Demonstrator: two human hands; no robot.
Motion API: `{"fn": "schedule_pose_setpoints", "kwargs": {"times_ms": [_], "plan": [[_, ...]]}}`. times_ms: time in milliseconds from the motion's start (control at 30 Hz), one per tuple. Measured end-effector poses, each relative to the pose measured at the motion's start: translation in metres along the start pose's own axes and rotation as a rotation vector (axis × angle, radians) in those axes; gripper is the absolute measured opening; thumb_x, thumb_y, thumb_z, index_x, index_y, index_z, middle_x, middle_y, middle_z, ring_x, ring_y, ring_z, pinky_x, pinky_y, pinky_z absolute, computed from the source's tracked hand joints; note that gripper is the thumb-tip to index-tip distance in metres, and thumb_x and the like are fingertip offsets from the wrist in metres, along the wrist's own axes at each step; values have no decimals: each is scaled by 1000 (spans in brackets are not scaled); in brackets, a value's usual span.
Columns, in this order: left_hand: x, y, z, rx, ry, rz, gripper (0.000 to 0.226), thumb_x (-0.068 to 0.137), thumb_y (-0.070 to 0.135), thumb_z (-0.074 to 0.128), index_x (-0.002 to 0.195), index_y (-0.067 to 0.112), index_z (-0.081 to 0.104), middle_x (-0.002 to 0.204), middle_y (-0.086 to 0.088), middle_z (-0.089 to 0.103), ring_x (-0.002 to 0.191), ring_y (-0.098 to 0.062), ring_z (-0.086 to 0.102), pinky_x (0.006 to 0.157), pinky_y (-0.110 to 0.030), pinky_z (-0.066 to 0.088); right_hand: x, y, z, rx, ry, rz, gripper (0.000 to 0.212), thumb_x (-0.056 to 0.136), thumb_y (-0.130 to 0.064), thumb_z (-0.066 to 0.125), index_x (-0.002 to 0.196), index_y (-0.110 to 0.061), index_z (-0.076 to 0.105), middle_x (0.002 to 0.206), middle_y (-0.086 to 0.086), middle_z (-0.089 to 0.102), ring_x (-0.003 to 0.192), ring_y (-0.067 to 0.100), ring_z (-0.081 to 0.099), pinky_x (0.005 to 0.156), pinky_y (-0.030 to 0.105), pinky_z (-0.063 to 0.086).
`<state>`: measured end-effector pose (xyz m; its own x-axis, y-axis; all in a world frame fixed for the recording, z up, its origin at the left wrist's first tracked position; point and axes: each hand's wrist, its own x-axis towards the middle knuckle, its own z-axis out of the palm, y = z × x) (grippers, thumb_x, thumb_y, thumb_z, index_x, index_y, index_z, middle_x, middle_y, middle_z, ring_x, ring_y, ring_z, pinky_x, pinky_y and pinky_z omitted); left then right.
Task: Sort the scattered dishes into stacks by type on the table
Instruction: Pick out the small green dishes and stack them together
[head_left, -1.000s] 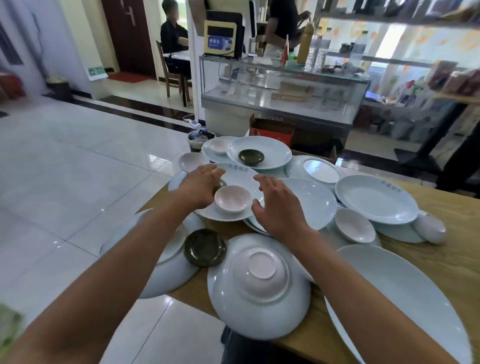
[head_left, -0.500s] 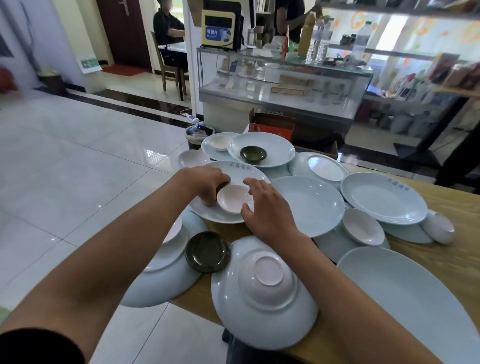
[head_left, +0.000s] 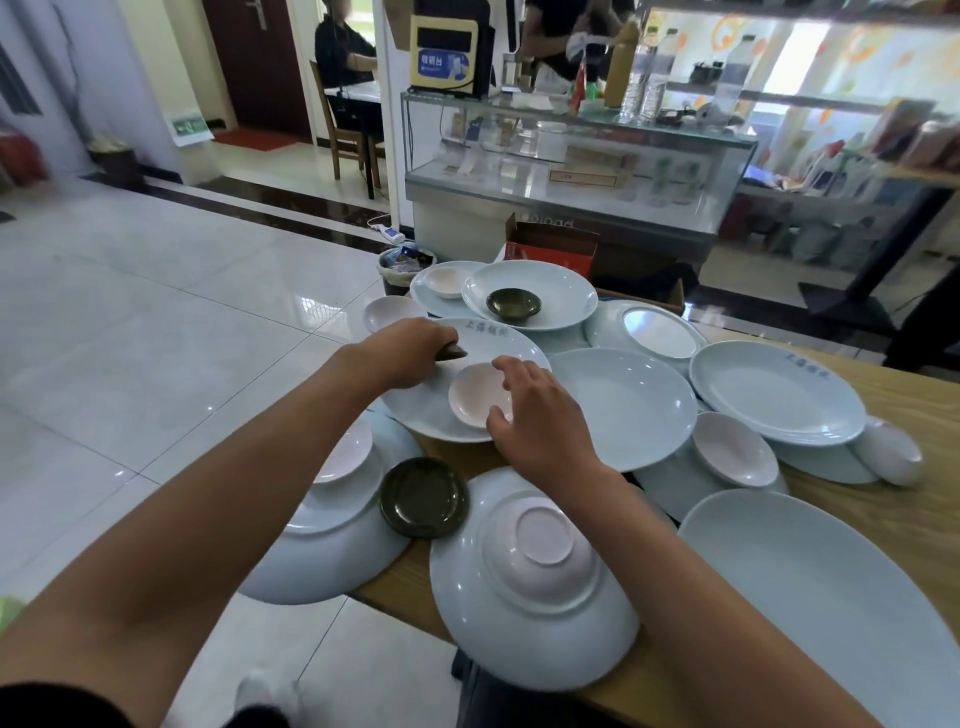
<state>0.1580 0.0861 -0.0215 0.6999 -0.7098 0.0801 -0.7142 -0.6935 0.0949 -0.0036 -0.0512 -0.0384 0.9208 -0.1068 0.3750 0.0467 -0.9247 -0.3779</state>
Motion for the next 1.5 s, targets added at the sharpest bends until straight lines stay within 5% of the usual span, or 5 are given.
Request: {"fn": "schedule_pose_setpoints", "kwargs": {"times_ms": [333,667,867,1233,1500], "plan": [[-27,32,-13,-387,454,-57,39,82,4,70,121,6,62,111,-15,66,100,-25,60,86,-25,46,-3,4,-7,62,68,30,52,87,-20,61,137,-15,46,124,6,58,113,23,53,92,36,46],[-24,137,-2,-1005,369,-280,41,81,8,72,119,9,59,110,-9,64,101,-21,61,86,-34,56,-40,54,-45,8,257,117,45,80,-15,74,123,-12,61,116,7,60,104,24,59,84,36,53],[-22,190,-7,-1407,177,-314,34,85,-6,61,118,-1,54,110,-18,57,90,-31,63,58,-34,60,-66,80,-69,35,333,152,30,82,-10,72,112,-14,71,113,5,66,99,23,63,79,33,53],[-9,278,5,-1196,48,-82,41,102,42,31,115,14,59,109,-4,65,94,-20,66,76,-32,59,-120,132,-122,83,495,327,24,86,-12,71,110,-12,72,109,7,68,95,19,65,84,29,53],[-7,358,17,-845,32,170,43,104,36,28,116,9,60,116,-12,64,102,-20,57,93,-31,43,-181,202,-165,5,551,553,23,91,-17,64,112,-14,70,107,5,64,90,20,62,73,24,44]]}}
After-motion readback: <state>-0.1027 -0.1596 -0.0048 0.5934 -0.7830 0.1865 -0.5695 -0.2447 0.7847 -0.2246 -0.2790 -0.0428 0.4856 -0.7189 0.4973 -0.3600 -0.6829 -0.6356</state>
